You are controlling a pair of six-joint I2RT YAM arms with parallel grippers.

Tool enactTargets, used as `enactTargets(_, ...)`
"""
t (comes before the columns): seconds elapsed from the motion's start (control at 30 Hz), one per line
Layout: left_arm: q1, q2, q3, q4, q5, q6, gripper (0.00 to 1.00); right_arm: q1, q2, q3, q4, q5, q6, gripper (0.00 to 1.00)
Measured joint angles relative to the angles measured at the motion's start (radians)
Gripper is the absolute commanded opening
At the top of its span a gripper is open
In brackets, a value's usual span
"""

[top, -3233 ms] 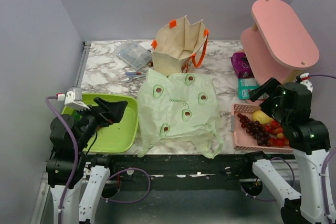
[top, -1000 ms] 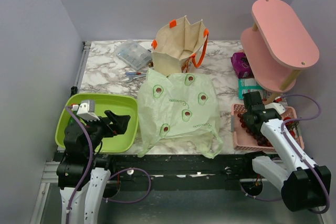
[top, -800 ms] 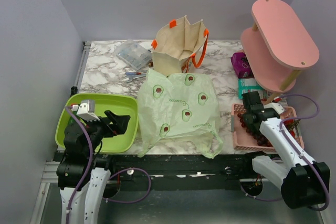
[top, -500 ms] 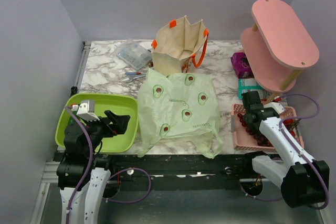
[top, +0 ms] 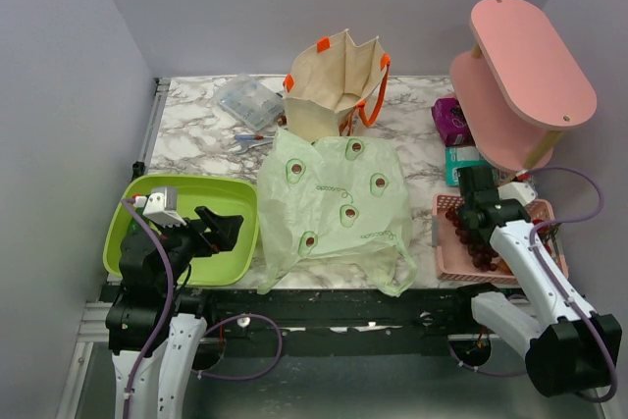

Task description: Place the food into the grocery bag and tie it

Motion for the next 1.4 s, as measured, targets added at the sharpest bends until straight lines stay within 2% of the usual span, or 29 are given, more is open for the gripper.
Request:
enactTargets(0.17,0.000,0.000,0.000,0.000,0.000,0.000,0.98,0.000,-0.052,0.057,0.000,-0.002,-0.056,0.01)
enactTargets(0.4,0.000,-0.002,-0.002,0.000,-0.001,0.000,0.99,0.000,-0.035,0.063,0.002,-0.033,-0.089,0.01)
enactTargets(0.7,0.000,-0.003,-0.013,0.002,0.011,0.007,0.99,0.000,-0.069,0.086,0.042,-0.219,-0.251,0.01)
enactTargets(0.93,-0.007,0.010,-0.016,0.034,0.099,0.041,0.99,0.000,-0.160,0.203,0.056,-0.350,-0.372,0.01)
enactTargets(1.1,-0.036,0.067,0.005,0.046,0.151,0.077,0.99,0.000,-0.190,0.314,0.051,-0.393,-0.407,0.01)
enactTargets(1.27,-0.082,0.169,0.094,0.065,0.167,0.136,0.99,0.000,-0.222,0.366,0.019,-0.441,-0.421,0.01)
enactTargets(1.4,-0.197,0.297,0.208,0.082,0.137,0.202,0.99,0.000,-0.217,0.422,-0.015,-0.469,-0.436,0.01)
